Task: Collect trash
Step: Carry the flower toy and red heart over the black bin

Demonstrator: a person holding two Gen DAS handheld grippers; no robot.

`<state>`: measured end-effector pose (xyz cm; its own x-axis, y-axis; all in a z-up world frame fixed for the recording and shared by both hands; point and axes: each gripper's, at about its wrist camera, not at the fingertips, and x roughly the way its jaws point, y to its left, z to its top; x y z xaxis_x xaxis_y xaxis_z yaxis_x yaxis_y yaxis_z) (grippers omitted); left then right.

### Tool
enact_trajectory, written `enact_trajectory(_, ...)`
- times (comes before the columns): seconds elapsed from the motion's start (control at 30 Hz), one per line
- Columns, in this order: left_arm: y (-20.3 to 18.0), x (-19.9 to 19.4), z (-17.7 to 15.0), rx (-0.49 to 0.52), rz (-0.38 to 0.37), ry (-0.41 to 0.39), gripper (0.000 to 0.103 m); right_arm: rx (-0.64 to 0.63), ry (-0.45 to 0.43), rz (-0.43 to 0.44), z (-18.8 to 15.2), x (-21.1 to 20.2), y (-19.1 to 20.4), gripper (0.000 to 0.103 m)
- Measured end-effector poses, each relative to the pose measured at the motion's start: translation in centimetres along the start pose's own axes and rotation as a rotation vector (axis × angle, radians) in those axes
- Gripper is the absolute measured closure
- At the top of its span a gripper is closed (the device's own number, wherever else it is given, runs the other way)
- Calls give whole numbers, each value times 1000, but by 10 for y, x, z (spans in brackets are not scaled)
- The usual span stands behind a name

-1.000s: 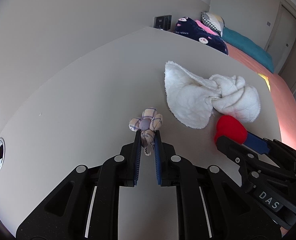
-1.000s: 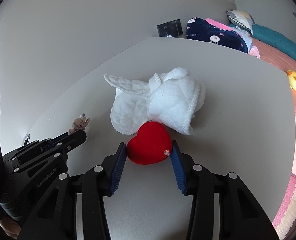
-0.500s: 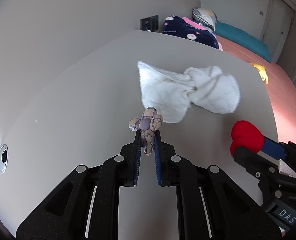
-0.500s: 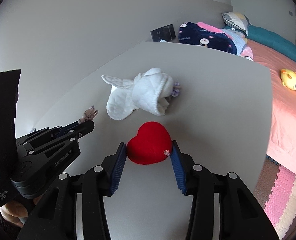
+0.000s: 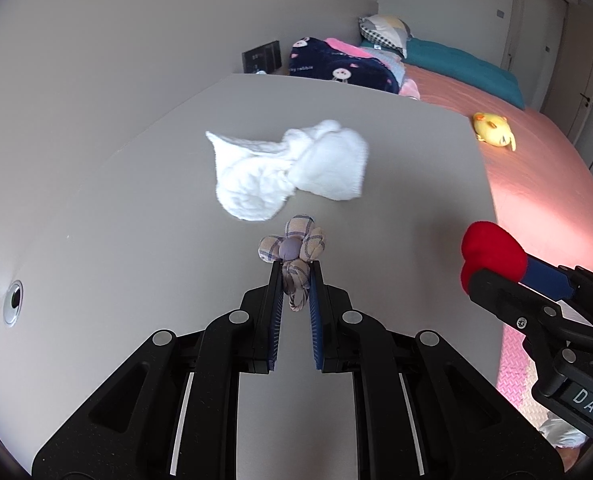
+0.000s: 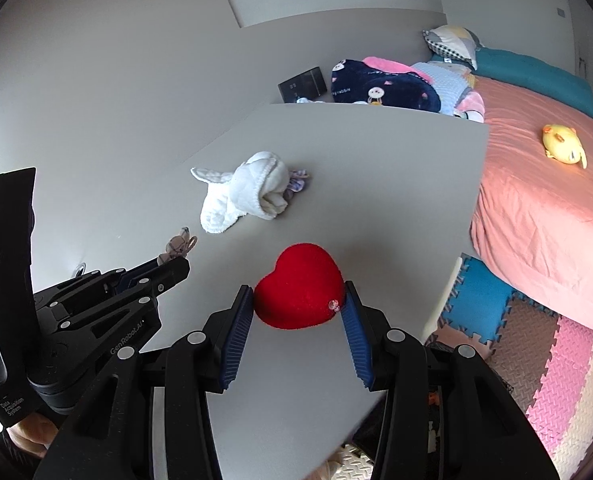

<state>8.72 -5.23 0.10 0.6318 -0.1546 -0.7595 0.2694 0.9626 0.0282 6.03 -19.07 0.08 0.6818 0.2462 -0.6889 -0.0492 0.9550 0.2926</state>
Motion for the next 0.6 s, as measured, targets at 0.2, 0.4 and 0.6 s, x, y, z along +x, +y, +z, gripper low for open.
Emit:
enact_trajectory(0.2,-36,-10,-4,40,-27,-7,91,25,-23,-13,-12,-27,-24,57)
enact_trajectory(0.4,-75,-17,-11,83,-65,-17,91,51,-45,-38,-24,-52,-51,57)
enact_trajectory(0.6,-112,-19,-14,134,-104,-21,91,79,-66,-73,-33,-74,-80,57)
